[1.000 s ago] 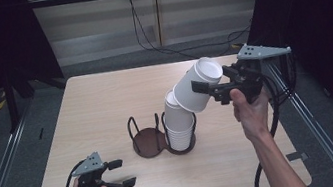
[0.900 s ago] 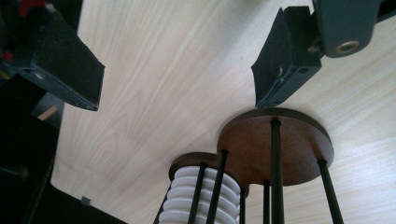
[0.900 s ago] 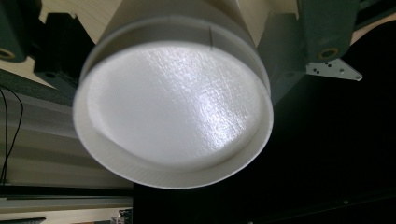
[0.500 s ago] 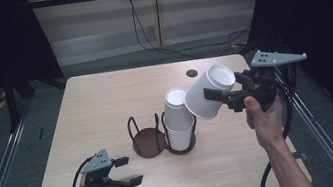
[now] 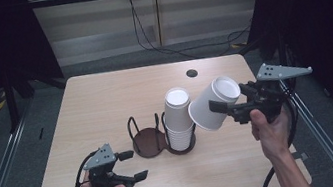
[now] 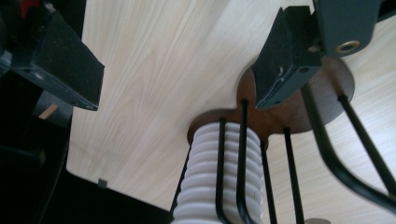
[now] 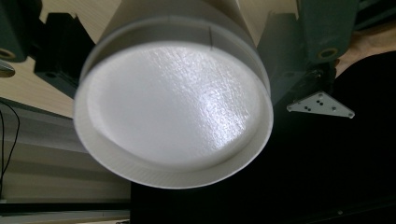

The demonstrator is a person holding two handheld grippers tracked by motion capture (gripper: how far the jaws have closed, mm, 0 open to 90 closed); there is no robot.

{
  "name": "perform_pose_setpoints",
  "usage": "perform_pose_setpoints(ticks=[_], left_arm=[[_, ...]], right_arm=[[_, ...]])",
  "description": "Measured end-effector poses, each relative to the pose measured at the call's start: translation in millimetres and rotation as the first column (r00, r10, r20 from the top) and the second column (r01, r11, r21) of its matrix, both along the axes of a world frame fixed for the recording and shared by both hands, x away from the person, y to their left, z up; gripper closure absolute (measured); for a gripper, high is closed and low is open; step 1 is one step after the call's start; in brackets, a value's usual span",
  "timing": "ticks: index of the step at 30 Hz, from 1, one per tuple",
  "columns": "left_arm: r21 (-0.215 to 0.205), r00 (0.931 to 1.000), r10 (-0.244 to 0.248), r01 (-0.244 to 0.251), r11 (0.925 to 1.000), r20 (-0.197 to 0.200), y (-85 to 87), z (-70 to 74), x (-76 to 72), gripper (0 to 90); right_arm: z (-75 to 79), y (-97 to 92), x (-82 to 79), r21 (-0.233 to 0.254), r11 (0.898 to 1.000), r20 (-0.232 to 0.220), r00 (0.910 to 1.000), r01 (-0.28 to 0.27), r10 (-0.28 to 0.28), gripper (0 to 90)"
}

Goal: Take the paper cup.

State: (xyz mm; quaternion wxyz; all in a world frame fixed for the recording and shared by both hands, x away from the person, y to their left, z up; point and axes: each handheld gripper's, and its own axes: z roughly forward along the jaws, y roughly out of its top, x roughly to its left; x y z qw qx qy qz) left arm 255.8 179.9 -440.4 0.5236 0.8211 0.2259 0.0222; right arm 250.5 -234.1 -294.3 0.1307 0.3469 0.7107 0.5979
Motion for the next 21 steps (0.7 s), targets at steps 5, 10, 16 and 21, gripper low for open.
perform_pose_setpoints(ticks=[5, 10, 16, 21], left_arm=[[-0.03, 0.9995, -0.025, 0.026, 0.9992, 0.019, -9.7, 11.3, 2.2, 16.4], [-0.046, 0.998, -0.053, 0.055, 0.9974, 0.033, -19.5, 18.5, 1.9, 16.3], [-0.064, 0.9976, -0.056, 0.059, 0.9962, 0.041, -27.2, 22.1, 2.8, 16.2], [-0.081, 0.9949, -0.086, 0.09, 0.9926, 0.052, -33.8, 28.2, 3.2, 16.2]], right_arm=[[-3.0, -1.1, -7.2, -0.005, 1.0, -0.009, 0.9999, -0.009, 0.009, 24.1], [-11.2, 0.8, -12.4, -0.014, 1.0, -0.028, 0.9994, -0.023, 0.023, 24.1], [-17.6, 6.5, -15.6, -0.026, 0.999, -0.035, 0.9985, -0.042, 0.041, 24.1], [-25.8, 14.9, -16.1, -0.03, 0.997, -0.049, 0.9968, -0.064, 0.063, 24.2]])
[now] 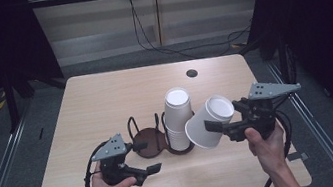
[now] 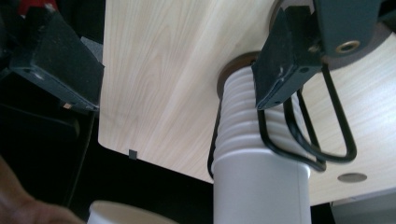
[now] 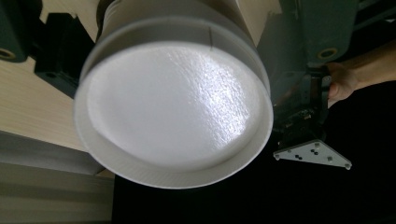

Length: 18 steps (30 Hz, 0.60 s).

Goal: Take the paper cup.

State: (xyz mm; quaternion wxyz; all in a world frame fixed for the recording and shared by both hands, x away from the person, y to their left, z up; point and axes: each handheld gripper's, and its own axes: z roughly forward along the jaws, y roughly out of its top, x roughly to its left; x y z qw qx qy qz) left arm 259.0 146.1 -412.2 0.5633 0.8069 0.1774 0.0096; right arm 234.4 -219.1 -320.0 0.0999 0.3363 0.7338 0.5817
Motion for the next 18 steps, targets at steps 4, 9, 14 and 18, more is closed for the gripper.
perform_pose_setpoints(ticks=[4, 9, 14, 18], left_arm=[[-0.024, 1.0, -0.001, 0.001, 0.9997, 0.007, -2.1, 4.1, 0.8, 16.3], [-0.035, 0.9998, -0.021, 0.021, 0.9992, 0.006, -5.9, 9.6, 2.3, 16.4], [-0.042, 0.9988, -0.041, 0.042, 0.9982, 0.028, -9.8, 12.4, 0.8, 16.0], [-0.041, 0.9989, -0.037, 0.038, 0.9985, 0.028, -10.8, 10.3, 1.9, 15.9]], right_arm=[[-8.0, 6.1, 1.7, 0.003, 1.0, -0.018, 0.9997, -0.015, 0.015, 24.3], [-17.1, 16.5, 3.6, 0.0, 0.999, -0.042, 0.998, -0.048, 0.048, 24.4], [-27.0, 29.5, 5.5, -0.014, 0.996, -0.064, 0.9946, -0.083, 0.082, 24.4], [-33.0, 39.6, 7.0, -0.037, 0.993, -0.071, 0.992, -0.108, 0.105, 24.3]])
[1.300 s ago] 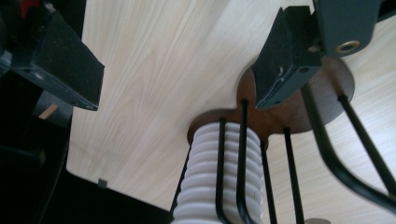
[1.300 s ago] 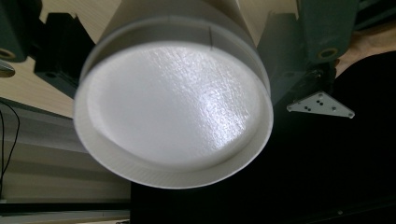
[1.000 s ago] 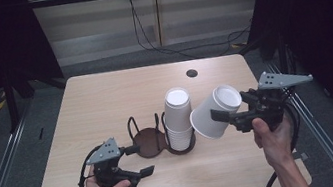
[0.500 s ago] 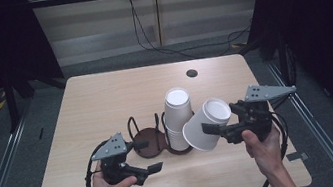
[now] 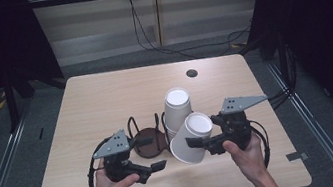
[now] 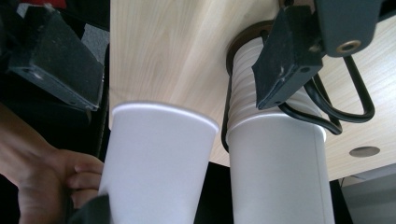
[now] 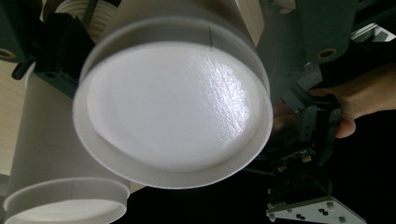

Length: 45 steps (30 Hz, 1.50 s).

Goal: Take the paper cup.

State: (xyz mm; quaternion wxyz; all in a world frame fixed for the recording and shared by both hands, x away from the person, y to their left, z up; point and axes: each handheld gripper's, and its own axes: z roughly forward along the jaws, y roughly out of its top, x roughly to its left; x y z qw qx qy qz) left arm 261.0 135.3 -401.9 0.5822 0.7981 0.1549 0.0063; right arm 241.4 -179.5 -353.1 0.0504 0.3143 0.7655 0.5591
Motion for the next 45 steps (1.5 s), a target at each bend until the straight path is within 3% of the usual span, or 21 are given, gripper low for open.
perform_pose_setpoints(ticks=[7, 10, 16, 23, 25, 45], left_arm=[[0.007, 0.9993, -0.035, 0.035, 0.9994, 0.011, -10.6, -4.2, -0.7, 15.8], [0.003, 0.9964, -0.085, 0.085, 0.9964, -0.007, -13.7, -6.1, 1.9, 15.9], [0.012, 0.9984, -0.056, 0.056, 0.9984, -0.002, -16.7, -7.1, 5.7, 15.8], [0.012, 0.9945, -0.105, 0.104, 0.9945, 0.011, -19.7, -9.7, 4.8, 15.8], [0.007, 0.9941, -0.108, 0.108, 0.9941, -0.01, -20.3, -10.6, 6.0, 15.8], [0.035, 0.9929, -0.097, 0.099, 0.9944, -0.07, -29.5, -24.1, 9.0, 6.3]], right_arm=[[-4.4, 10.6, 2.3, 0.0, 1.0, -0.012, 0.9995, -0.029, 0.029, 24.4], [-6.8, 15.4, 2.5, -0.003, 0.999, -0.021, 0.9989, -0.043, 0.043, 24.4], [-13.7, 22.7, 5.3, -0.005, 0.998, -0.033, 0.9972, -0.066, 0.066, 24.4], [-17.9, 30.7, 7.6, 0.0, 0.995, -0.048, 0.994, -0.098, 0.098, 24.8], [-18.7, 34.5, 8.6, -0.002, 0.994, -0.05, 0.993, -0.107, 0.107, 24.9], [-22.2, 56.2, 13.1, 0.015, 0.988, -0.064, 0.9864, -0.151, 0.151, 25.3]])
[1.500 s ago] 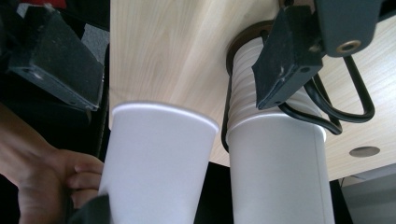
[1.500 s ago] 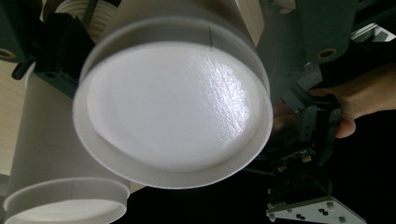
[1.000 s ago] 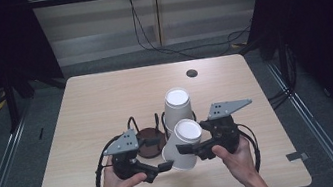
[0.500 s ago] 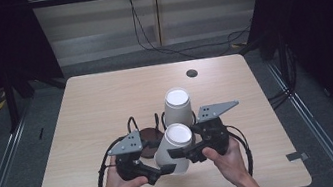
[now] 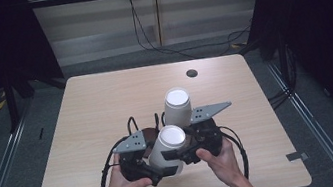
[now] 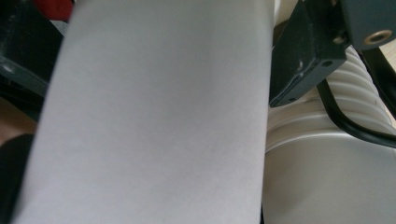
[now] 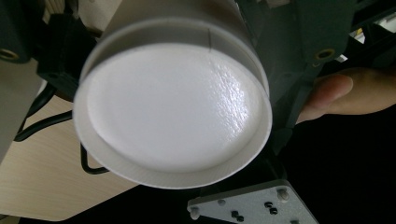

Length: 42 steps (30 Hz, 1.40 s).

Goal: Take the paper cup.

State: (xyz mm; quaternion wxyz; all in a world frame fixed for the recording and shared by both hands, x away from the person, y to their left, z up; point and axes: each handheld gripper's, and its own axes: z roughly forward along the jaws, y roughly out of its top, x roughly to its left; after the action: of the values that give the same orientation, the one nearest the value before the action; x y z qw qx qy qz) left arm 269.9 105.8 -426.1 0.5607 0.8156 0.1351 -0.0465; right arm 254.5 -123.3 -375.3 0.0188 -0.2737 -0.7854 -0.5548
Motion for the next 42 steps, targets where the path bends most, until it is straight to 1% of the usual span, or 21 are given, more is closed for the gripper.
perform_pose_setpoints(ticks=[3, 5, 7, 8, 9, 11, 14, 16, 21, 24, 25, 26, 29, 30, 31, 32, 33, 35, 37, 39, 42], left_arm=[[0.021, 1.0, -0.005, 0.005, 0.9998, 0.007, -1.1, -1.4, -0.4, 6.4], [0.019, 1.0, -0.009, 0.009, 0.9998, 0.002, -0.9, -2.9, -0.6, 6.4], [0.033, 1.0, -0.007, 0.008, 0.9994, -0.005, -1.9, -4.2, -1.1, 6.2], [0.036, 0.9998, -0.017, 0.017, 0.9992, -0.006, -1.9, -4.3, -0.9, 6.6], [0.04, 0.9996, -0.027, 0.027, 0.9988, -0.006, -1.6, -4.4, -0.9, 8.9], [0.034, 0.9996, -0.026, 0.026, 0.9991, -0.009, -1.5, -5.1, -1.2, 10.8], [0.039, 0.9996, -0.028, 0.028, 0.9988, -0.002, -0.8, -5.7, -1.3, 12.7], [0.045, 0.9996, -0.028, 0.028, 0.9986, 0.002, 0.9, -5.3, -0.5, 14.0], [0.07, 0.9992, -0.04, 0.04, 0.9967, 0.005, 2.8, -4.4, -0.9, 16.2], [0.083, 0.9992, -0.039, 0.038, 0.9958, 0.011, 4.0, -3.9, -2.0, 16.9], [0.087, 0.9988, -0.05, 0.05, 0.995, -0.001, 5.0, -3.9, -1.7, 16.9], [0.094, 0.9984, -0.056, 0.056, 0.9939, -0.005, 5.8, -4.0, -1.2, 17.0], [0.116, 0.9983, -0.057, 0.058, 0.9916, -0.012, 6.4, -4.1, -1.1, 17.2], [0.126, 0.9986, -0.053, 0.053, 0.9906, -0.009, 6.6, -3.5, -1.1, 17.2], [0.127, 0.9983, -0.057, 0.058, 0.9901, -0.016, 6.5, -3.1, -1.0, 17.3], [0.129, 0.9978, -0.062, 0.064, 0.9896, -0.022, 6.3, -2.6, -1.1, 17.4], [0.138, 0.998, -0.061, 0.062, 0.9884, -0.017, 6.5, -1.6, -1.3, 17.5], [0.145, 0.9982, -0.055, 0.058, 0.9877, -0.022, 7.3, -1.0, -1.0, 17.7], [0.168, 0.9978, -0.06, 0.064, 0.9838, -0.027, 8.1, -1.4, -0.4, 17.7], [0.196, 0.9976, -0.058, 0.064, 0.9784, -0.039, 9.4, -1.8, -0.1, 17.7], [0.216, 0.9971, -0.06, 0.069, 0.974, -0.048, 12.6, -1.1, 0.7, 17.7]], right_arm=[[-0.6, 2.2, 0.1, -0.001, 1.0, -0.001, 1.0, -0.003, 0.003, 25.3], [-1.5, 3.4, -0.1, 0.003, 1.0, -0.005, 1.0, -0.004, 0.004, 25.3], [-1.9, 4.6, -0.6, 0.003, 1.0, -0.007, 1.0, -0.003, 0.003, 25.3], [-1.9, 5.2, -0.7, 0.004, 1.0, -0.007, 1.0, -0.002, 0.002, 25.3], [-1.8, 5.2, -0.7, 0.005, 1.0, -0.008, 1.0, -0.003, 0.003, 25.3], [-1.5, 4.9, -0.9, 0.004, 1.0, -0.007, 1.0, -0.001, 0.001, 25.2], [-2.1, 5.2, -0.2, -0.004, 1.0, -0.005, 1.0, -0.007, 0.007, 24.9], [-3.2, 5.2, 1.5, 0.002, 1.0, -0.013, 0.9999, -0.011, 0.011, 24.5], [-5.3, 6.1, 2.9, 0.005, 1.0, -0.022, 0.9994, -0.028, 0.028, 22.9], [-5.8, 7.0, 3.0, 0.001, 0.999, -0.022, 0.9991, -0.036, 0.036, 22.6], [-6.6, 7.9, 4.0, 0.004, 0.999, -0.031, 0.9985, -0.044, 0.044, 22.3], [-7.2, 8.3, 4.2, 0.007, 0.999, -0.033, 0.9983, -0.049, 0.049, 22.3], [-8.5, 9.4, 3.2, 0.003, 0.999, -0.024, 0.9987, -0.044, 0.044, 21.6], [-8.5, 9.2, 2.6, 0.0, 0.999, -0.021, 0.999, -0.039, 0.039, 19.6], [-8.2, 8.4, 2.0, 0.0, 1.0, -0.019, 0.9993, -0.031, 0.031, 17.3], [-8.1, 7.2, 2.0, 0.005, 0.999, -0.02, 0.9993, -0.032, 0.032, 17.0], [-7.8, 5.7, 1.8, 0.008, 0.999, -0.021, 0.9991, -0.038, 0.038, 16.5], [-7.5, 2.4, 1.3, 0.011, 0.999, -0.018, 0.9991, -0.038, 0.038, 16.1], [-7.1, -0.9, 0.6, 0.008, 0.998, -0.001, 0.9983, -0.059, 0.059, 15.1], [-6.9, -3.0, 0.9, 0.011, 0.998, -0.01, 0.9983, -0.058, 0.058, 15.1], [-7.2, -6.0, 1.3, 0.013, 0.998, -0.012, 0.9979, -0.063, 0.064, 14.9]])
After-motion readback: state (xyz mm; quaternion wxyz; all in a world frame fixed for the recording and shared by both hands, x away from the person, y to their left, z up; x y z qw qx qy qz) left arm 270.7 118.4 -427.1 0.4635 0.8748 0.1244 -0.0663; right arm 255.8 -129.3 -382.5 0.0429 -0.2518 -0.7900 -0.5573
